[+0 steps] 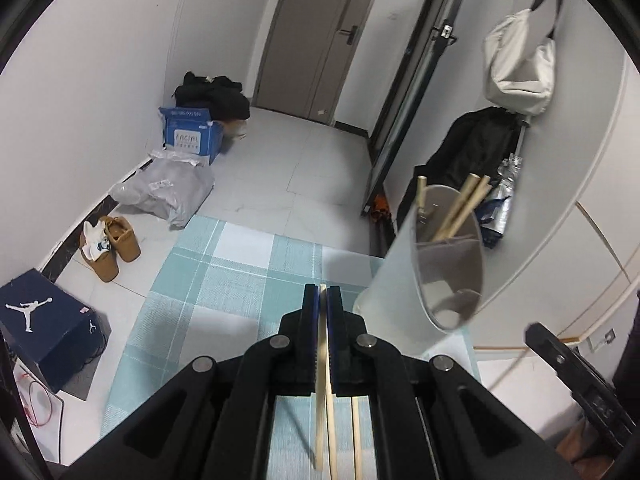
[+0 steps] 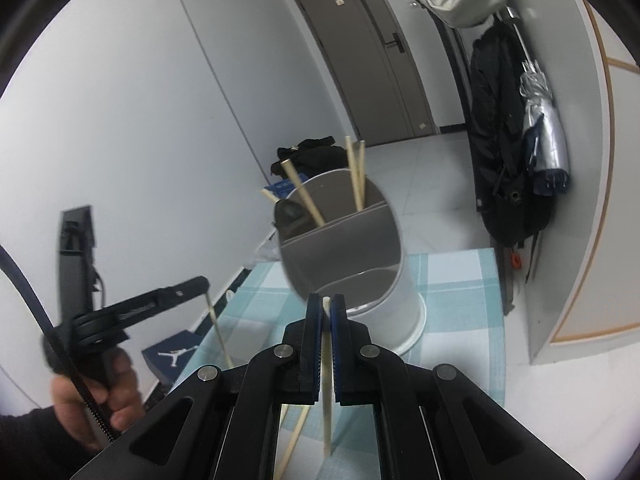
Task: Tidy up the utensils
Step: 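Raise both held chopsticks up over the white holder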
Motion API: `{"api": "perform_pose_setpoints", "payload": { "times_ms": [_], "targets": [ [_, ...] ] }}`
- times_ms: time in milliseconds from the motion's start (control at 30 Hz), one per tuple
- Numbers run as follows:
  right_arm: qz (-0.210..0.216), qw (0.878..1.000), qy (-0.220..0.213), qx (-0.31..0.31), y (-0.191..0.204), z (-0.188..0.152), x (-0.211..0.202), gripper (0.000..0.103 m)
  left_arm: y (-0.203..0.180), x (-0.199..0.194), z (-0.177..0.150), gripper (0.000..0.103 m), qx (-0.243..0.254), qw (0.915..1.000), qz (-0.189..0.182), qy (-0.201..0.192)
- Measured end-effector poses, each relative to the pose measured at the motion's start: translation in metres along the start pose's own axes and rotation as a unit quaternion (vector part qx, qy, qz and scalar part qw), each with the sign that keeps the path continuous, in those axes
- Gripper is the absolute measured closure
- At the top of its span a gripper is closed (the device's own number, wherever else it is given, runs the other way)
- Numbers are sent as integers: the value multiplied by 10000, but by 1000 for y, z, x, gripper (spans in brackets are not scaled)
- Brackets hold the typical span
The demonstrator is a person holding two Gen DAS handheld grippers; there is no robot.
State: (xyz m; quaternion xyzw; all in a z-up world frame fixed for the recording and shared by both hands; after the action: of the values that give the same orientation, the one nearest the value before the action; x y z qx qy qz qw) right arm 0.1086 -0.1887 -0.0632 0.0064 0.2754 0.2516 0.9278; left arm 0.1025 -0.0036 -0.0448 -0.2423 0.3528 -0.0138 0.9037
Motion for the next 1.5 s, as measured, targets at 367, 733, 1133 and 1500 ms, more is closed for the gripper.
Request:
{"api": "perform_pose_setpoints", "payload": {
  "times_ms": [367, 733, 1133, 1500],
  "targets": [
    [-266, 9992, -15, -286, 24, 0, -6, 100, 2, -20, -10, 102, 203, 9997, 54, 121],
    [-478, 9981, -177, -339, 29, 5, -27, 100, -4, -37, -15, 103, 405, 9990, -149, 127],
    [-557, 9969, -430, -360, 20, 31, -50, 100, -41, -60, 9, 103, 547, 9964, -646, 66],
    [-547, 9947, -758, -419, 11, 88, -62, 100, -89, -67, 47, 103, 695, 9920, -1046, -129]
  ]
}}
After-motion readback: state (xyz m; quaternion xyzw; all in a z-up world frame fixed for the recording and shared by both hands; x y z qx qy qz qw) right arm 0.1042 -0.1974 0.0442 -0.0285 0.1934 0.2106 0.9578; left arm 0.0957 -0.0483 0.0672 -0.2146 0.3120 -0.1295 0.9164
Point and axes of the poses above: each gripper's, at about its wrist camera, not at the fingertips, and x roughly the way its jaws point, y to its left, z to its top, the point moved 5 cm from there along x, roughly the way its jaws point, and after that the axes turned 13 degrees about -x, right-handed, at the moved point
